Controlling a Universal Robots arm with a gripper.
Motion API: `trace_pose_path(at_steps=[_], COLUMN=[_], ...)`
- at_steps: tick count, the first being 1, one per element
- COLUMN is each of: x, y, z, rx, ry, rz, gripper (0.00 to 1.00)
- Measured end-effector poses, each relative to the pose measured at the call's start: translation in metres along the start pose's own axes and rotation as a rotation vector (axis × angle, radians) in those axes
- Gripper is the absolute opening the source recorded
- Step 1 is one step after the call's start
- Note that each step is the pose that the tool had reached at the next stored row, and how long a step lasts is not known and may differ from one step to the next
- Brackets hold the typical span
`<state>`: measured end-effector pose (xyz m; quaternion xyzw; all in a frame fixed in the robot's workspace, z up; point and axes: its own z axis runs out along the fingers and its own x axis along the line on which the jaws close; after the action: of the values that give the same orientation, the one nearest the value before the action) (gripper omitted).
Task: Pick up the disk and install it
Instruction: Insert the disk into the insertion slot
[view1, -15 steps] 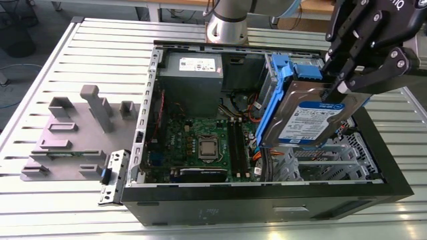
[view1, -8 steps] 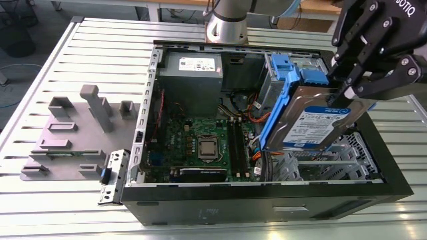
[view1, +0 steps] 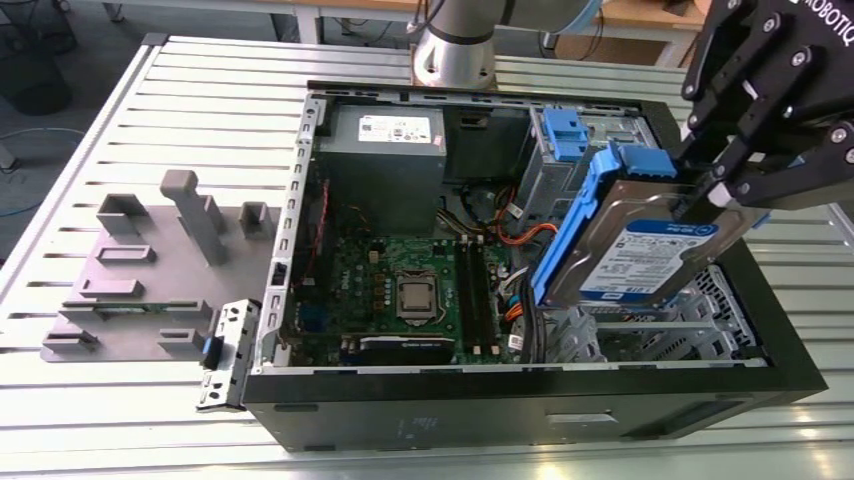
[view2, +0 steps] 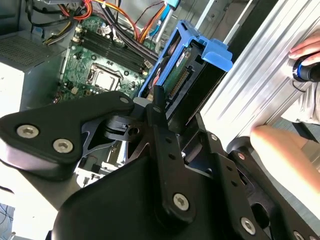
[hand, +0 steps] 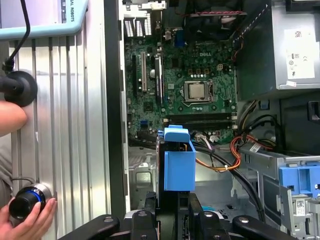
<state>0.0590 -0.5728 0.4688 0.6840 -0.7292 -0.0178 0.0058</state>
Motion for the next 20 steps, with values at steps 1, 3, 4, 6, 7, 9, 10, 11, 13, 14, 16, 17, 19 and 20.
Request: trace_pose_path(at_steps=[1,3,4,6,7,9,10,11,13,14,16,17,19,20], x=[0.0001,0.0003,0.0004,0.0003,0.0002,0.0,-0.0002,-0.0003,-0.0006,-0.0007,-0.0009,-0.001,-0.0013,-0.0014], y=[-0.0016,-0.005,-0.0068,-0.0107,-0.0127,-0.017,-0.0193,-0.0214,-0.0258,-0.0278,-0.0314,-0.0332,-0.0372,-0.039], z=[0.0002,0.0005,0.0006,0.001,0.0012,0.0015,0.0017,0.0019,0.0023,0.0026,0.0032,0.0035,0.0042,0.0047], rx=[0.0,0.0,0.0,0.0,0.0,0.0,0.0,0.0,0.0,0.0,0.0,0.0,-0.0001,-0.0001], ry=[0.0,-0.0001,0.0,-0.0001,-0.0001,-0.0001,-0.0001,-0.0001,-0.0001,-0.0001,-0.0001,0.0001,0.0003,0.0002], rz=[0.0,0.0,0.0,0.0,0.0,0.0,0.0,0.0,0.0,-0.001,-0.002,-0.003,-0.006,-0.008], gripper=[0.35,0.35,0.35,0.35,0.35,0.35,0.35,0.35,0.35,0.35,0.35,0.35,0.35,0.35])
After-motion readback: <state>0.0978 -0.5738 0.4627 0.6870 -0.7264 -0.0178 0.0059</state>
